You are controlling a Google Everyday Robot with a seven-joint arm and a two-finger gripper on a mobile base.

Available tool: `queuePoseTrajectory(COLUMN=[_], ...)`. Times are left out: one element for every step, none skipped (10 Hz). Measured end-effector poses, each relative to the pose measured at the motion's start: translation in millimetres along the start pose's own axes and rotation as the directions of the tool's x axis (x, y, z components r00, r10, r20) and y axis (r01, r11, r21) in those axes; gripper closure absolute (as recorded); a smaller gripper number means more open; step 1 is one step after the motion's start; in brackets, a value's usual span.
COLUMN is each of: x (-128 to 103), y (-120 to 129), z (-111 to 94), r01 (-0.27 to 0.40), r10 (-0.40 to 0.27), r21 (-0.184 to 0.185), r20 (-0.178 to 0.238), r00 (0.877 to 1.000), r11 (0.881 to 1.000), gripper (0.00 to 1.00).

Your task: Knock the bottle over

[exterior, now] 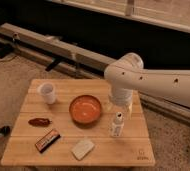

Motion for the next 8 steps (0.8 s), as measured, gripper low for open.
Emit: queuePoseTrajectory(x=[2.3, 4.8, 6.4, 8.8, 11.6, 13.6, 15.0, 16.2], y=[-2.3, -5.6, -5.9, -6.1, -5.4, -4.1, -2.0, 2.5], z=[5.9, 12.8, 16.4, 21.7, 27.2, 30.9, 33.5, 35.8], r01=[-0.003, -0.007, -0.007, -0.006, -0.002, 0.002, 0.005, 0.012], r10=[0.003, 0.006, 0.006, 0.004, 0.0, -0.005, -0.009, -0.016], r21=[-0.008, -0.015, -0.019, -0.022, -0.022, -0.024, -0.027, -0.029], r20=[-0.021, -0.045, -0.058, -0.078, -0.1, -0.116, -0.13, -0.143], r00=[1.0, 0.999, 0.998, 0.997, 0.995, 0.993, 0.991, 0.99], r11=[1.0, 1.0, 1.0, 1.0, 1.0, 1.0, 1.0, 0.999], gripper=[0.35, 0.35, 0.35, 0.35, 0.35, 0.35, 0.35, 0.35])
